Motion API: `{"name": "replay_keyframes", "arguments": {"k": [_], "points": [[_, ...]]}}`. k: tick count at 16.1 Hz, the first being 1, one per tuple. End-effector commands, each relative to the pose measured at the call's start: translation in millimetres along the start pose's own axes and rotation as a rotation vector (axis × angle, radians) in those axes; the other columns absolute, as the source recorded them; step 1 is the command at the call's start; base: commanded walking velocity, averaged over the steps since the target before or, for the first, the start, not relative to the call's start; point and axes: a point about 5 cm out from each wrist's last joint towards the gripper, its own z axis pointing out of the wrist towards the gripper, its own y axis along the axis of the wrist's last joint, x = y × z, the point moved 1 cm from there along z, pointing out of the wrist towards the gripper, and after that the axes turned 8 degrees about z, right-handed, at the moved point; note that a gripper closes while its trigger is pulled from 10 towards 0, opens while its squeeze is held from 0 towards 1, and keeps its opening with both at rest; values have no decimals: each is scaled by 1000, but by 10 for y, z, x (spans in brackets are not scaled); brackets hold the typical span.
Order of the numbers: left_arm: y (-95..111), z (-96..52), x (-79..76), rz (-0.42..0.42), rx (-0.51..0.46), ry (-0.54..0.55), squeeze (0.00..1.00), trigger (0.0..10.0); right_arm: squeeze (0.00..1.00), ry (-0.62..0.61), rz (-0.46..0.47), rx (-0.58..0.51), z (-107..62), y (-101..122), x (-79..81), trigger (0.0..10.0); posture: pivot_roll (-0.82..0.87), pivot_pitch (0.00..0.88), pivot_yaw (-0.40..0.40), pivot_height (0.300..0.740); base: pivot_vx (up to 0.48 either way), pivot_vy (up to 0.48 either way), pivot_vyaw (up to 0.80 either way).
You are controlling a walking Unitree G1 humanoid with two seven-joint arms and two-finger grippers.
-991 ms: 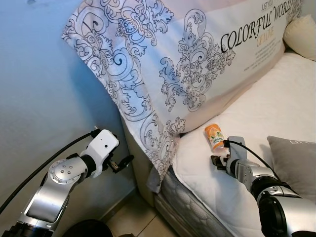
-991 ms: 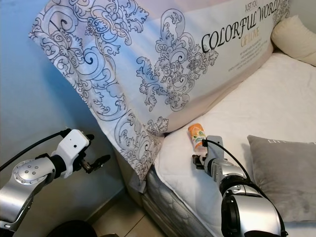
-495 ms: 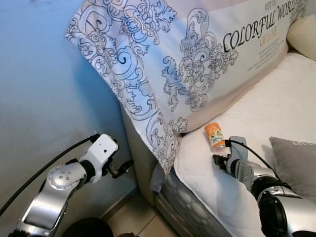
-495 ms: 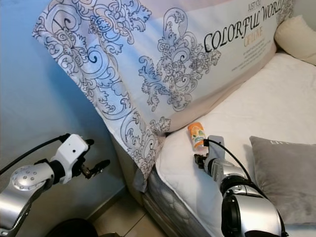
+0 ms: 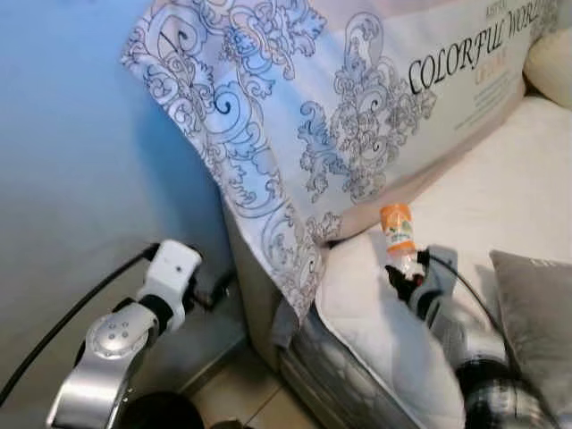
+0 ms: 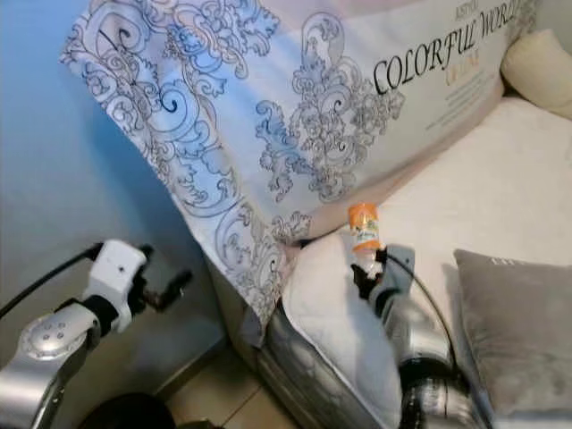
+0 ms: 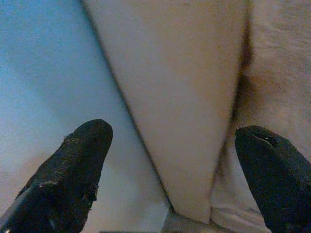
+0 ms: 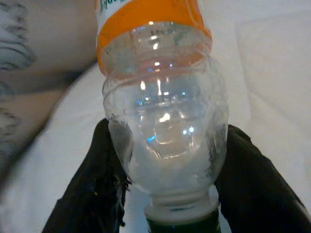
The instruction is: Clean up the room
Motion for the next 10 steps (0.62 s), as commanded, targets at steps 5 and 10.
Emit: {"name": "replay_keyframes", "arguments": {"k": [5,10], "points": [[-40,-56,37,12,19,135,0,10000,0,-106,119,-230,-445,27,59,0,0,0,13,740,0,0,0],[-89,-86,11,-25,42,174,0,10000,0,1,29,-290,-550,241,322,10000,30,0,-8,740,0,0,0]]}}
